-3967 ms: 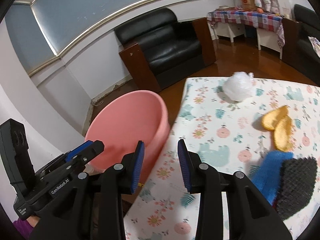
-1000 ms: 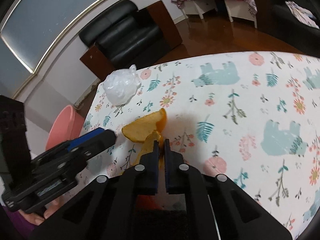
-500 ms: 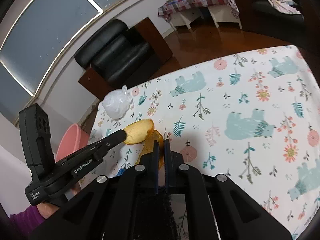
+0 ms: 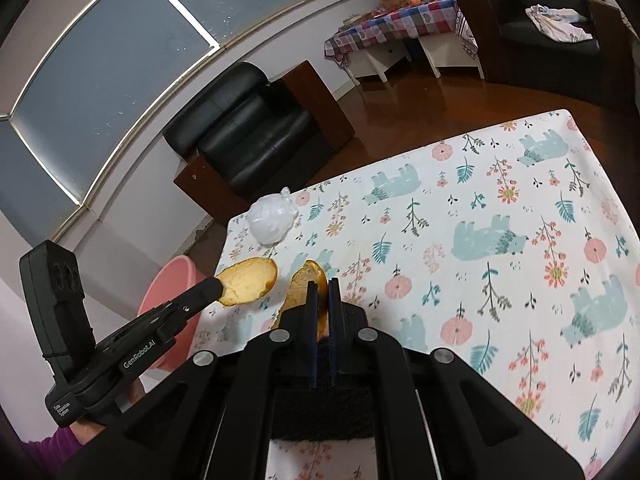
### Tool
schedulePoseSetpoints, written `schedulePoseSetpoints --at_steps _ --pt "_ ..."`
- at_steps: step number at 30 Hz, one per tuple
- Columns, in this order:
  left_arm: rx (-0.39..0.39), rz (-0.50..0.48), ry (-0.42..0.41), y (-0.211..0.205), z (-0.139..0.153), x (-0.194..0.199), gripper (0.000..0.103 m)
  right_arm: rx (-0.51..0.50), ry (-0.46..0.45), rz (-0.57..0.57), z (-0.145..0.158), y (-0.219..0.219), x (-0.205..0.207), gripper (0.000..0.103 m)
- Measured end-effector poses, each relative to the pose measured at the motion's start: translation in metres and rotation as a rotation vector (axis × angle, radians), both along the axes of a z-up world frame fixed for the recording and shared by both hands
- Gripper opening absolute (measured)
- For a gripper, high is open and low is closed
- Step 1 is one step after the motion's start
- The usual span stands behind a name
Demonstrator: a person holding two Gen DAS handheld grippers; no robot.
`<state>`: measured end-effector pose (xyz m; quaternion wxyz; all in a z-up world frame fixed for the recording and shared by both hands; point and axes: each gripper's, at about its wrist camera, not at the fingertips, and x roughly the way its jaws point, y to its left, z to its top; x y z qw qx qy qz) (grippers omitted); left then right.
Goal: Collect trash
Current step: 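Carry both yellow chip pieces over the pink bucket with both grippers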
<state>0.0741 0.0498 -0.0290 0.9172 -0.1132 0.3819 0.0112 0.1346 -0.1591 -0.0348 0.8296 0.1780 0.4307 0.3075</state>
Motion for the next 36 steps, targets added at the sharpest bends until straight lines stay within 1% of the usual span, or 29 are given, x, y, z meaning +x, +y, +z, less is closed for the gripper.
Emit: schedulePoseSetpoints --at_steps 7,15,26,36 --pt "0.009 0.027 0.006 0.009 0.003 -0.03 0.004 -0.006 -0.021 0.022 0.007 0.008 -0.02 0.005" --pt "0.015 0.072 -0.005 0.025 0.008 -0.054 0.004 -0.023 -0.042 0.043 0.015 0.021 -0.034 0.005" --pt "0.004 0.141 -0.039 0.058 0.015 -0.084 0.004 -0.056 -0.073 0.099 0.025 0.056 -0.052 0.005" --pt "-0.004 0.232 -0.075 0.101 0.02 -0.12 0.004 -0.084 -0.112 0.151 0.037 0.095 -0.07 0.005"
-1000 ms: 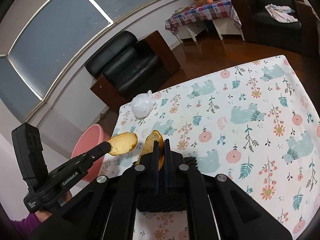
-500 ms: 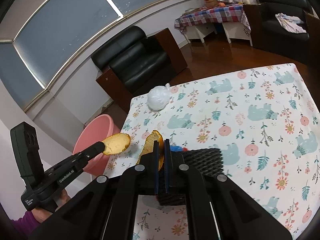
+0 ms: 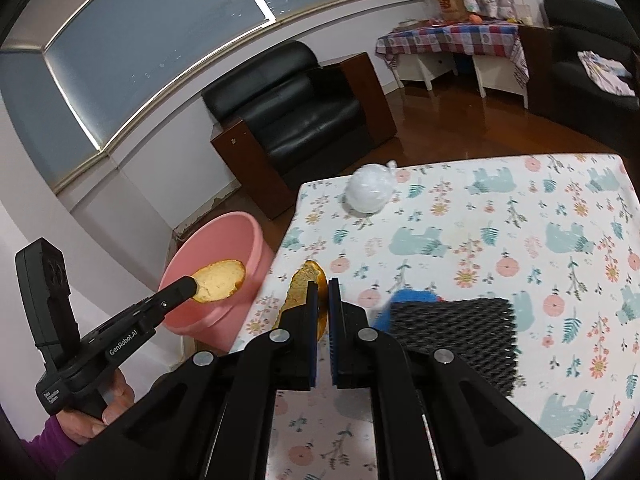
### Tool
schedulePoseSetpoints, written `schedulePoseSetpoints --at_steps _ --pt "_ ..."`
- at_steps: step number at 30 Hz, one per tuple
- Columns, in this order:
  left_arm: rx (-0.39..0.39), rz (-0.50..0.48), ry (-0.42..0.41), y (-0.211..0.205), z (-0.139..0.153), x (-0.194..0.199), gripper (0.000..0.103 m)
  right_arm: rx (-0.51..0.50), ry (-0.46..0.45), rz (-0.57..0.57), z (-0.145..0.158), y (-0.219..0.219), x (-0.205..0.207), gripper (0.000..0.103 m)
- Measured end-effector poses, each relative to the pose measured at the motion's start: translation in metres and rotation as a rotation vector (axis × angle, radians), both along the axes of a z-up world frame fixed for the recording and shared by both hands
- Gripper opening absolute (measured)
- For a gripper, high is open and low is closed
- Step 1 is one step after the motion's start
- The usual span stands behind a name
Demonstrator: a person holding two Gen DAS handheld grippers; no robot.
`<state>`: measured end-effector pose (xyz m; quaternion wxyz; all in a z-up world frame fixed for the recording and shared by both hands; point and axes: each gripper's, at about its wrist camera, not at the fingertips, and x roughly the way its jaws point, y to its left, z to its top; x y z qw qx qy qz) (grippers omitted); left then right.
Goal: Collect trash
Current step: 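Carry both yellow chip pieces over the pink bucket with both grippers, then open the left gripper over the bucket while the right opens to drop its chip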
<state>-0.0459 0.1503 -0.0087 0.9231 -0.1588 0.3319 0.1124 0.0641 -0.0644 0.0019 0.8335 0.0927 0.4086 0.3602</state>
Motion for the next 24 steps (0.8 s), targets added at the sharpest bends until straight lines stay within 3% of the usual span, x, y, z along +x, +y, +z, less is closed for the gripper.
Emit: schedulePoseSetpoints --at_steps 11,24 --pt "-0.015 0.097 -0.027 0.045 0.0 -0.032 0.004 -0.018 -0.075 0.084 0.022 0.056 -0.017 0.005" --pt "-0.011 0.2 -0.022 0.09 -0.008 -0.064 0.004 -0.028 -0.044 0.163 0.017 0.122 -0.019 0.005"
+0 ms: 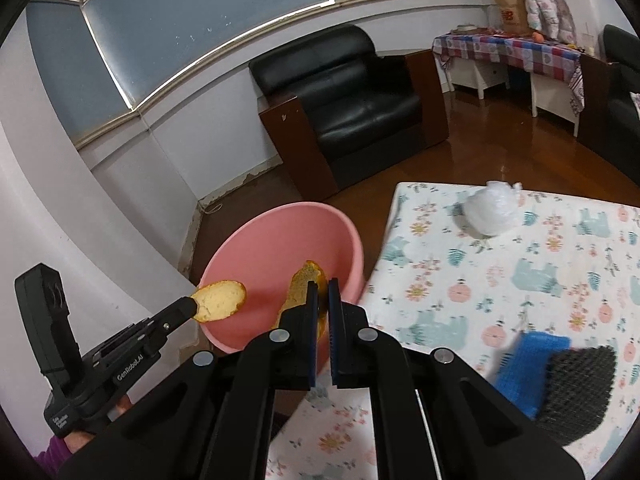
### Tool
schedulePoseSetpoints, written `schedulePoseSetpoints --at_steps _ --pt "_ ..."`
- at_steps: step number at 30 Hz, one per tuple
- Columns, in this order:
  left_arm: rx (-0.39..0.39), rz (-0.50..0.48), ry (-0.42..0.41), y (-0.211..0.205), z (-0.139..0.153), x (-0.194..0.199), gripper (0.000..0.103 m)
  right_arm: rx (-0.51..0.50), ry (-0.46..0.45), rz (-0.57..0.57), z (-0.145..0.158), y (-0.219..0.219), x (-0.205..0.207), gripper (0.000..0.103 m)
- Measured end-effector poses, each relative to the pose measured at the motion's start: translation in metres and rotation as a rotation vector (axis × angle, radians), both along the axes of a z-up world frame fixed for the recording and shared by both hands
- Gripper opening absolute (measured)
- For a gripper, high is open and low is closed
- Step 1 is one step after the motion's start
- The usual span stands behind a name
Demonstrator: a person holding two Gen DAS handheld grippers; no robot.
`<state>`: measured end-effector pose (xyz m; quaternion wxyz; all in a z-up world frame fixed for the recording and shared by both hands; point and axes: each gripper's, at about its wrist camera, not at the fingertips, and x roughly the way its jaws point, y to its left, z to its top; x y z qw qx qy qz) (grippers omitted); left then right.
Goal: Collect trash
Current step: 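Open the left gripper over the bucket while the right opens to drop its chip, then move both open grippers back over the mesh pieces on the table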
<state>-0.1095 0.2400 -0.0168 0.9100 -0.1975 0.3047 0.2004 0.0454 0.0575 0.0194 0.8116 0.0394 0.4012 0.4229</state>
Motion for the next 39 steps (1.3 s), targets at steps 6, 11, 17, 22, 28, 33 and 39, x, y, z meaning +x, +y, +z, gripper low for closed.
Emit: schedulePoseSetpoints --at_steps 6,11,17,22,28,33,39 --pt "0.002 0.024 0.013 0.012 -0.006 -0.003 0.004 -0.011 -0.001 0.01 -0.006 0.025 0.002 0.005" --pt "-0.001 0.03 0.03 0.018 -0.012 -0.001 0.004 -0.034 0.001 0.021 -0.014 0.048 0.003 0.005" --pt "-0.015 0.033 0.031 0.024 -0.016 0.001 0.008 -0.038 0.025 0.008 -0.025 0.062 0.006 0.005" --pt "-0.014 0.032 0.012 0.027 -0.019 0.0 0.025 -0.054 0.07 0.008 -0.035 0.067 0.012 0.008" --pt "-0.016 0.025 0.012 0.027 -0.02 0.002 0.028 -0.037 0.093 0.001 -0.039 0.064 0.016 0.023" --pt "-0.01 0.016 0.018 0.023 -0.019 0.003 0.028 -0.025 0.087 -0.001 -0.036 0.056 0.015 0.024" --pt "-0.001 0.004 0.024 0.013 -0.016 0.005 0.028 -0.017 0.071 -0.006 -0.031 0.044 0.009 0.024"
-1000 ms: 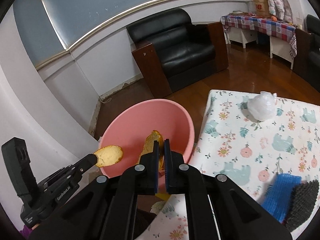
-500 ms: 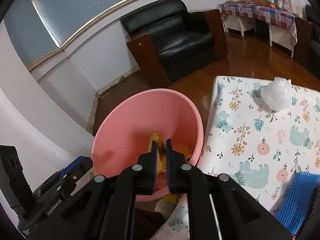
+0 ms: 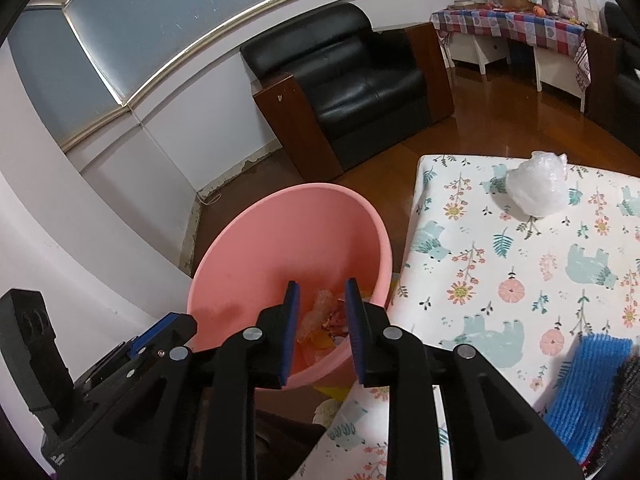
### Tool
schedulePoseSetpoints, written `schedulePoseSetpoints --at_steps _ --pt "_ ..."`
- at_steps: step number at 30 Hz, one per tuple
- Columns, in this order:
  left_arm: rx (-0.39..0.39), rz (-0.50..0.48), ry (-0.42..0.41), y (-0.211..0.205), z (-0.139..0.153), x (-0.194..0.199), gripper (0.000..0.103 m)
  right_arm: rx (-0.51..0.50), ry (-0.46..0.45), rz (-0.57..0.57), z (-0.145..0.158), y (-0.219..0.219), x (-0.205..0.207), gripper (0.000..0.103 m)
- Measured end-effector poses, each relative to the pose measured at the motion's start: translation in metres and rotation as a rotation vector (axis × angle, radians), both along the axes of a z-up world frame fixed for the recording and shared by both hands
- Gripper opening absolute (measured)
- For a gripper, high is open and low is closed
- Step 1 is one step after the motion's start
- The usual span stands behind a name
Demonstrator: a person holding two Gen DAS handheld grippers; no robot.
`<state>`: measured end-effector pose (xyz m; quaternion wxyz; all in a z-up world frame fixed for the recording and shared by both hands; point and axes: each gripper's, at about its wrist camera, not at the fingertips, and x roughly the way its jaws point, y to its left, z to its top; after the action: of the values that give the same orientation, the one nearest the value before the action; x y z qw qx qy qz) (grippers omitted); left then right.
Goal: Collect trash
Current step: 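Move both open grippers back over the mesh pieces on the table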
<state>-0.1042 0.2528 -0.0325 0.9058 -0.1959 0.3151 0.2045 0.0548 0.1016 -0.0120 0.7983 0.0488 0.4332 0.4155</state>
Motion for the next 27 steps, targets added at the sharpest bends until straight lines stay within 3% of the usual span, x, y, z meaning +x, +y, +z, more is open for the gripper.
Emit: schedulePoseSetpoints --at_steps 10,27 --pt "0.013 -0.05 0.02 -0.028 0.001 0.013 0.028 0.005 -0.025 -0.034 0.007 -0.038 -0.008 0.024" --pt "0.039 -0.193 0.069 -0.094 -0.002 0.051 0.028 0.03 -0.043 -0.199 0.011 -0.134 -0.008 0.024"
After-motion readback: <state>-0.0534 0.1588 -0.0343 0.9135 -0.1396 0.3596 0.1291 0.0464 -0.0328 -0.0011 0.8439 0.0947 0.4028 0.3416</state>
